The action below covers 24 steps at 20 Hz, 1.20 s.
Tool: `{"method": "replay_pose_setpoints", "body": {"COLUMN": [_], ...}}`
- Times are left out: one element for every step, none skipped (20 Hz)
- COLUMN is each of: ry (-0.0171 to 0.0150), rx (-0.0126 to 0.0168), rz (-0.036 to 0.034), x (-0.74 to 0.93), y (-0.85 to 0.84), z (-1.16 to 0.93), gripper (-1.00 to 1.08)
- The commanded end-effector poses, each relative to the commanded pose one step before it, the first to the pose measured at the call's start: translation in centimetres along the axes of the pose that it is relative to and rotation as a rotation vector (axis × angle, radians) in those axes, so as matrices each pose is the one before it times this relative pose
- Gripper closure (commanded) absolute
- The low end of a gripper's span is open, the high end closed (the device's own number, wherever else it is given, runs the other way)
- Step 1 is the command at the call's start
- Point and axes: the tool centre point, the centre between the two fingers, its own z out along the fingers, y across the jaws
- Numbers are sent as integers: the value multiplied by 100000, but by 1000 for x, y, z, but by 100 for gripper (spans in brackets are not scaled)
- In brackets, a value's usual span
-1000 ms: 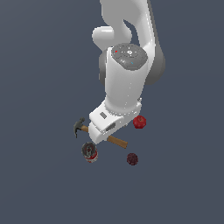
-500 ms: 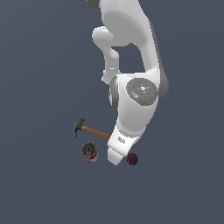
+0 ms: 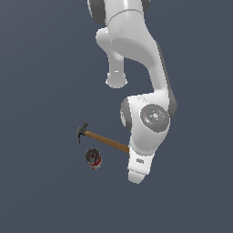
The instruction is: Pick up a designated object from a clutter of objects.
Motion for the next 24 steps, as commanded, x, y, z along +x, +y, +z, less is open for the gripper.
{"method": "replay_pose_setpoints", "body": {"ry": [694, 217, 198, 178, 157, 134, 111, 87, 62, 37, 11, -86, 0, 0, 0, 6, 0, 8, 5, 5, 6, 6, 0, 9], "rx": [138, 70, 61, 52, 44, 36, 29, 22, 16, 9, 3, 68, 0, 0, 0, -8, 0, -11, -7, -7, -7, -7, 0, -9], "rz": [-4948, -1524, -1362, -1200, -1037, -876, -715, -558, -397, -236, -68, 466, 0, 0, 0, -68, 0, -97, -68, -69, -68, -68, 0, -68], "x": [664, 205, 183, 161, 138, 116, 94, 75, 53, 30, 3, -43, -3, -8, -13, 26, -24, 33, 8, 2, 1, 9, -28, 26], "y": [53, 11, 11, 10, 10, 9, 8, 6, 4, 3, 3, -41, 0, 1, 1, -13, 0, -22, -18, -20, -21, -18, 1, -5], "z": [952, 314, 281, 249, 216, 183, 150, 117, 83, 50, 17, -56, 43, 128, 213, 291, 381, 454, 537, 615, 623, 531, 444, 344], "gripper": [-92, -92, -92, -92, -92, -92, -92, -92, -92, -92, -92, -92, -92, -92, -92, -92, -92, -92, -92, -92, -92, -92, -92, -92]}}
